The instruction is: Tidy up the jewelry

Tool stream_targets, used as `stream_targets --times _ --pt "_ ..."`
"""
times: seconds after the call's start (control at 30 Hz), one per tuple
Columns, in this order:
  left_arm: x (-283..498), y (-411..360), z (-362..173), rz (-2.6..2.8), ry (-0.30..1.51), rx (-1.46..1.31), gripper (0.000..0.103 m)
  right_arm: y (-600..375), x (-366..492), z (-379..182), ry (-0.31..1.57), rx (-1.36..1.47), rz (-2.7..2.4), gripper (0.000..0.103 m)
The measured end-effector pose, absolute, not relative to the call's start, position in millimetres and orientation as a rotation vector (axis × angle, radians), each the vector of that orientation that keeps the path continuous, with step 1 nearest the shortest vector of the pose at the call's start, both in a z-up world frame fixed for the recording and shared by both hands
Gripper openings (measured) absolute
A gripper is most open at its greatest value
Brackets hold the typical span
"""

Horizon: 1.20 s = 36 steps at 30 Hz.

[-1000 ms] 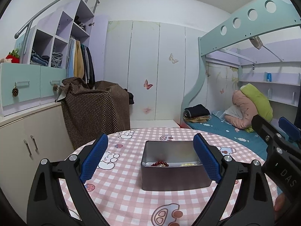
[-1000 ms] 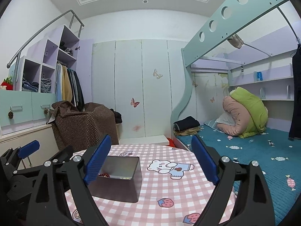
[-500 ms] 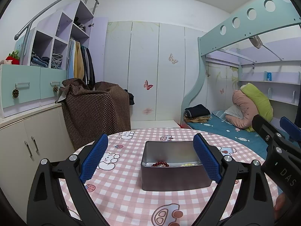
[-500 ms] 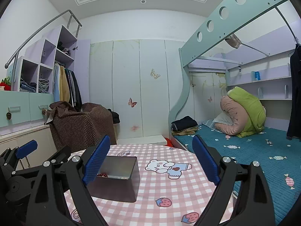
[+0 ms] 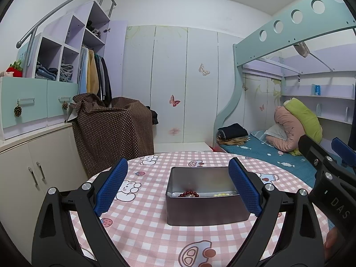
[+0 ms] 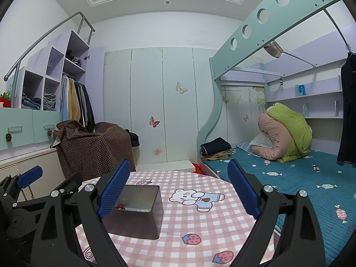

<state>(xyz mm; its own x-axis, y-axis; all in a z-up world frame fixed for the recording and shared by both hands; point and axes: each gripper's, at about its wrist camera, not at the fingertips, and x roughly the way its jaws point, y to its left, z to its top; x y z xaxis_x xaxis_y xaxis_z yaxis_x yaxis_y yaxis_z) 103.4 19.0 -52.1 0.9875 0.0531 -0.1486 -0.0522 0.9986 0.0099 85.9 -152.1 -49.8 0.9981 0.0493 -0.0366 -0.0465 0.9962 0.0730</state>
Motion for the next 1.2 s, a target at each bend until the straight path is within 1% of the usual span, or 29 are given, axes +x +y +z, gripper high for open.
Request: stream_targets --times 1.2 --pt "104.5 15.5 -51.2 0.056 0.151 0.010 0.092 -153.8 85.1 -50.5 0.039 0.063 0.036 0.086"
